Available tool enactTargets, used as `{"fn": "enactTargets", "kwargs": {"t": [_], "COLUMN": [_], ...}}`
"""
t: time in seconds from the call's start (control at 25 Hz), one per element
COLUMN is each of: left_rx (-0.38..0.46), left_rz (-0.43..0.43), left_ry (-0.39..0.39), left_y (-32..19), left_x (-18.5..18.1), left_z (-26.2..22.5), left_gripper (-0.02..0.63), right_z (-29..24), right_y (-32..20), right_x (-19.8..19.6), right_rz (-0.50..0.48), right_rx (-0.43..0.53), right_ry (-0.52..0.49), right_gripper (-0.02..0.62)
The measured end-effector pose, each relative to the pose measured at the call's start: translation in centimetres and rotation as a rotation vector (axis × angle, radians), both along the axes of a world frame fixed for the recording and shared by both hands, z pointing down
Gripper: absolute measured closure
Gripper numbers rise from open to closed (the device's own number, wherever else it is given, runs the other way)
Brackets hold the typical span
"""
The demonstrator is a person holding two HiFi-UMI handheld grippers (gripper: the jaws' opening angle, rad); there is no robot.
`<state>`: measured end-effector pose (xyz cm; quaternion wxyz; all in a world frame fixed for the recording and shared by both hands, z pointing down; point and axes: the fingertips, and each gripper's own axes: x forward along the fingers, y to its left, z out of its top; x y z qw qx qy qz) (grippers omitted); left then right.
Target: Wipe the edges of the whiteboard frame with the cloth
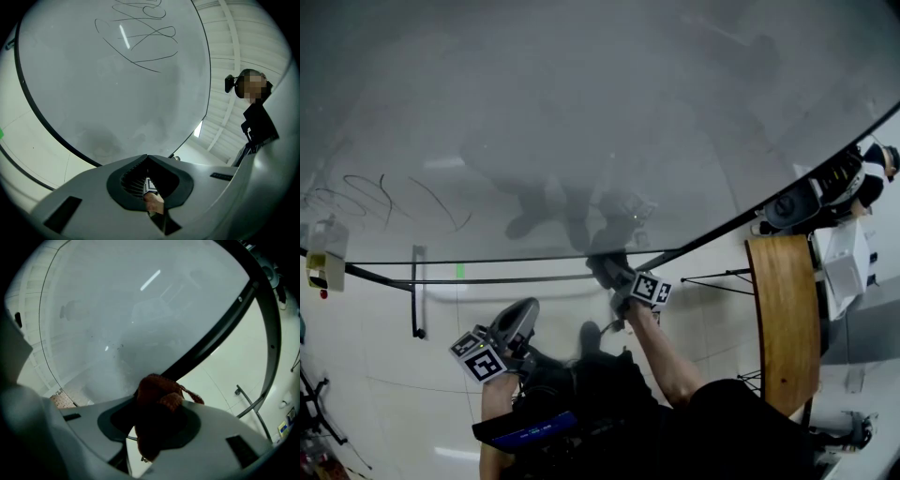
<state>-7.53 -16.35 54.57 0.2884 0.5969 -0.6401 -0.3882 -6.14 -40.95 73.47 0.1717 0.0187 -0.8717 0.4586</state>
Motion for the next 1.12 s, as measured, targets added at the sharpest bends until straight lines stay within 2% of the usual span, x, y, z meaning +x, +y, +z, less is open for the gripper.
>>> {"fn": "enactTargets", "kwargs": {"t": [0.64, 1.12], "left_rx": [0.018, 0.022], "left_rz": [0.021, -0.027], "left_ry": [-0.008, 0.023], "left_y": [4.3, 5.5], "left_x": [-1.6, -2.2], "left_z": [-0.1, 0.3], "left_gripper": [0.615, 0.615], "right_z": [-0.4, -0.5], "right_y": [2.6, 4.9], "right_x": [-1.3, -2.9], "right_rz": [0.046, 0.001], "right_rx": [0.011, -0.015], "right_ry": [0.02, 0.017], "right_gripper": [0.454, 0.455]}}
